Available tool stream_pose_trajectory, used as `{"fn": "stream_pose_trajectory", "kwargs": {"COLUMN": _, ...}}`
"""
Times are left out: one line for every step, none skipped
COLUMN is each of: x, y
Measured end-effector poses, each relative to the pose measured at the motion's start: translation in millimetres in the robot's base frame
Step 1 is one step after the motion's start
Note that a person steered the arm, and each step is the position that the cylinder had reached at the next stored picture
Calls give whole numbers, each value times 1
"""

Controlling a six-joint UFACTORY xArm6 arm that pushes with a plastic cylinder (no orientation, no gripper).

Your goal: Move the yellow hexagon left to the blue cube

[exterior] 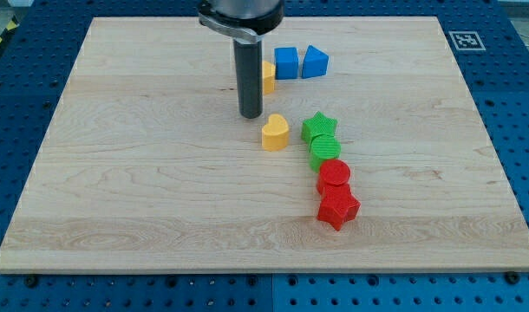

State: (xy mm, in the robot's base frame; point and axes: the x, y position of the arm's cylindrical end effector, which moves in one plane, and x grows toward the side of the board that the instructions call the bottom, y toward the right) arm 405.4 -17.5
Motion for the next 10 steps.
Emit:
{"fn": "stream_pose_trajectory", "kwargs": {"x": -14, "y": 7}}
{"fn": "stream_pose_trajectory", "kwargs": {"x": -21, "y": 8}}
{"fn": "stream_pose_trajectory", "kwargs": {"x": -28, "y": 8}}
{"fn": "stream_pose_trajectory", "kwargs": {"x": -28, "y": 15}}
{"fn": "stream_pose_trajectory", "kwargs": {"x": -26, "y": 24}}
{"fn": "stream_pose_trajectory", "kwargs": {"x": -38, "y": 24}}
{"fn": "stream_pose_trajectory", "kwargs": {"x": -51, "y": 11}}
{"fn": "stream_pose_trajectory", "kwargs": {"x": -53, "y": -3}}
{"fn": "stream_pose_trajectory", "kwargs": {"x": -53, "y": -3}}
{"fn": "stream_pose_trajectory", "kwargs": {"x": -57, "y": -8}}
